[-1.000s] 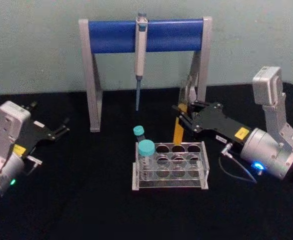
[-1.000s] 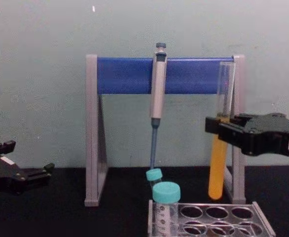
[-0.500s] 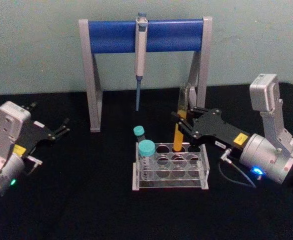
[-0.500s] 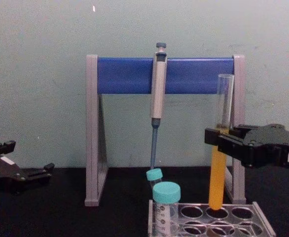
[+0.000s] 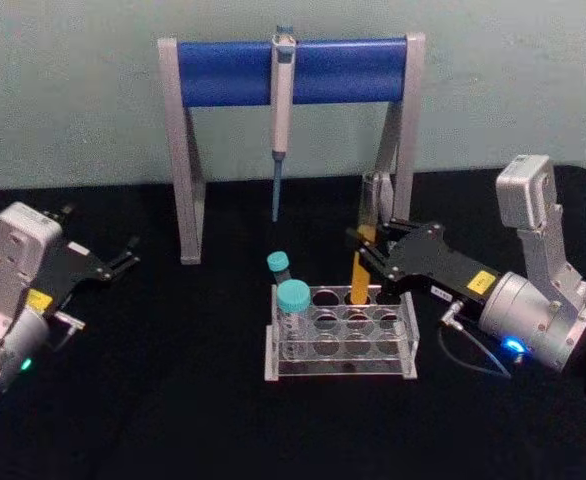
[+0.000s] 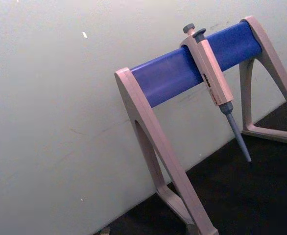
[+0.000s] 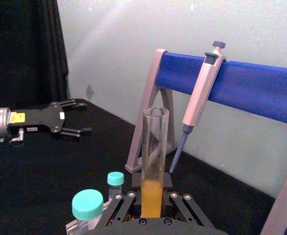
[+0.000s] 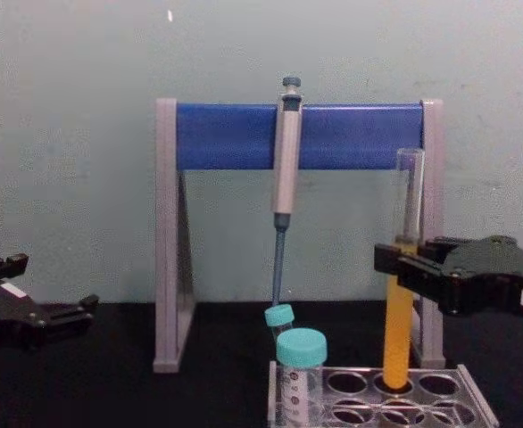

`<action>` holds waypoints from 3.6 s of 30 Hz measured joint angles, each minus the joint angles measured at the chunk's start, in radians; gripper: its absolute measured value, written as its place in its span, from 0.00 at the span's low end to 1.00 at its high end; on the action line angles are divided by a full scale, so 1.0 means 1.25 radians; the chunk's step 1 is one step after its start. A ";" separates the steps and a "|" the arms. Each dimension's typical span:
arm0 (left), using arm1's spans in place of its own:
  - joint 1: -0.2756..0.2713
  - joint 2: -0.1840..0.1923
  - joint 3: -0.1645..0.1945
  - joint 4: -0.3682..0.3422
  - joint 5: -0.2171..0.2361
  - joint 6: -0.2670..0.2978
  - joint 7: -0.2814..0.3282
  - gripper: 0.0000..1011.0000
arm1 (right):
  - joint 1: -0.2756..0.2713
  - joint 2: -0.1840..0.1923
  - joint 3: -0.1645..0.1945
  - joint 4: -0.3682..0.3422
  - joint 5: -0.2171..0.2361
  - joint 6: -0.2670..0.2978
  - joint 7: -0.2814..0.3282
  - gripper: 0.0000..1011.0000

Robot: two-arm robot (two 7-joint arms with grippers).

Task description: Pick up the test tube from the test tube rack, shake it, then place it back into the test tube rack.

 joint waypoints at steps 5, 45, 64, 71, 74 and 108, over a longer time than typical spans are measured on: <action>0.000 0.000 0.000 0.000 0.000 0.000 0.000 0.99 | 0.002 -0.005 -0.002 0.013 -0.004 -0.005 0.001 0.23; 0.000 0.000 0.000 0.000 0.000 0.000 0.000 0.99 | 0.008 -0.036 -0.011 0.094 -0.020 -0.007 0.006 0.23; 0.000 0.000 0.000 0.000 0.000 0.000 0.000 0.99 | 0.009 -0.044 -0.014 0.109 -0.021 0.000 0.007 0.23; 0.000 0.000 0.000 0.000 0.000 0.000 0.000 0.99 | 0.010 -0.046 -0.015 0.113 -0.023 0.002 0.005 0.23; 0.000 0.000 0.000 0.000 0.000 0.000 0.000 0.99 | 0.010 -0.047 -0.015 0.113 -0.024 0.001 0.004 0.23; 0.000 0.000 0.000 0.000 0.000 0.000 0.000 0.99 | 0.010 -0.046 -0.015 0.112 -0.024 0.002 0.004 0.94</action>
